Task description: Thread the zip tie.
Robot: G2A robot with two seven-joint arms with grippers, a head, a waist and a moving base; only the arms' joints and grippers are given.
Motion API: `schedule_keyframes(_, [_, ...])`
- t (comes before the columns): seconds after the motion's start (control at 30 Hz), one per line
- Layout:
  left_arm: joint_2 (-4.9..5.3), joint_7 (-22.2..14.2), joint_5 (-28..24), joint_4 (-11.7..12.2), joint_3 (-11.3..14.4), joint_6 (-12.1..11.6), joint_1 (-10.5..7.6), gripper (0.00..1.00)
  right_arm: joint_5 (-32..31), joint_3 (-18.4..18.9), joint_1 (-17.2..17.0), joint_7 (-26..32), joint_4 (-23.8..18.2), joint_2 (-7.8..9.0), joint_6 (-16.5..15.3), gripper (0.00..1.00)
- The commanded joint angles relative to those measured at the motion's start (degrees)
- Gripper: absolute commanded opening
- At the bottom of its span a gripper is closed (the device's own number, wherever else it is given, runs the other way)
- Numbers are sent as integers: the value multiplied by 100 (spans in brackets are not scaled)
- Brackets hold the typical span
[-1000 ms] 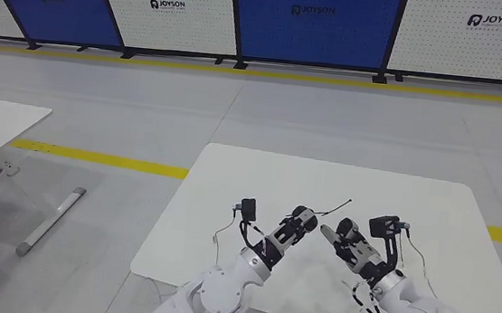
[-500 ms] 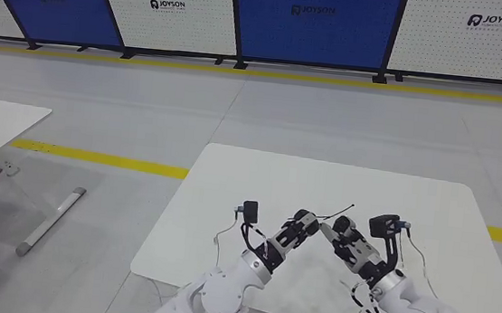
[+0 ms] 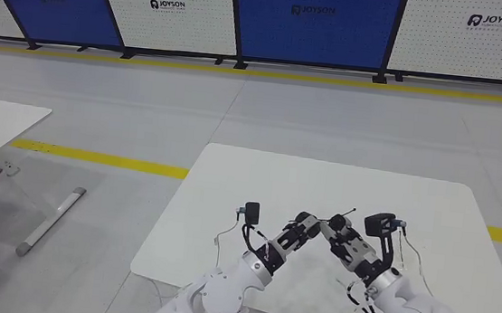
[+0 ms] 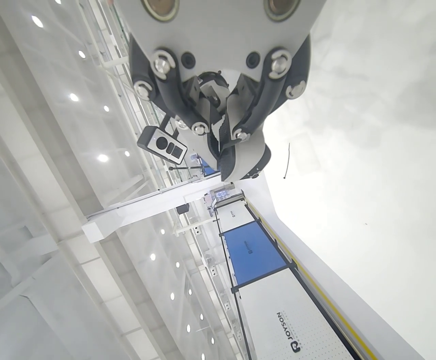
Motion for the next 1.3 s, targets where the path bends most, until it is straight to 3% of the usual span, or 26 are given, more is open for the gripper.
schedule_keyframes(0.0, [-2,-7,-1,5,3,4,-7,0,-35,-9,-5,-33,-1,-1,9,21])
schedule_keyframes(0.13, [-4,-27,-2,19,6,21,-23,0,-57,-21,4,-45,-3,-2,10,12])
schedule_keyframes(0.2, [-6,-32,7,32,9,27,-29,0,-67,-28,11,-47,-3,-3,5,0])
schedule_keyframes(0.57, [-5,-53,-5,31,-18,-2,-22,0,-176,-98,49,-12,71,-8,20,0])
schedule_keyframes(0.87, [4,-119,14,-6,-39,-172,22,0,-312,-251,119,86,157,-24,80,0])
schedule_keyframes(1.17, [1,-89,31,7,-55,-128,0,0,-155,-189,89,102,152,-20,80,0])
schedule_keyframes(1.27, [-1,-92,23,12,-53,-109,-12,0,-99,-117,44,86,126,-9,52,6])
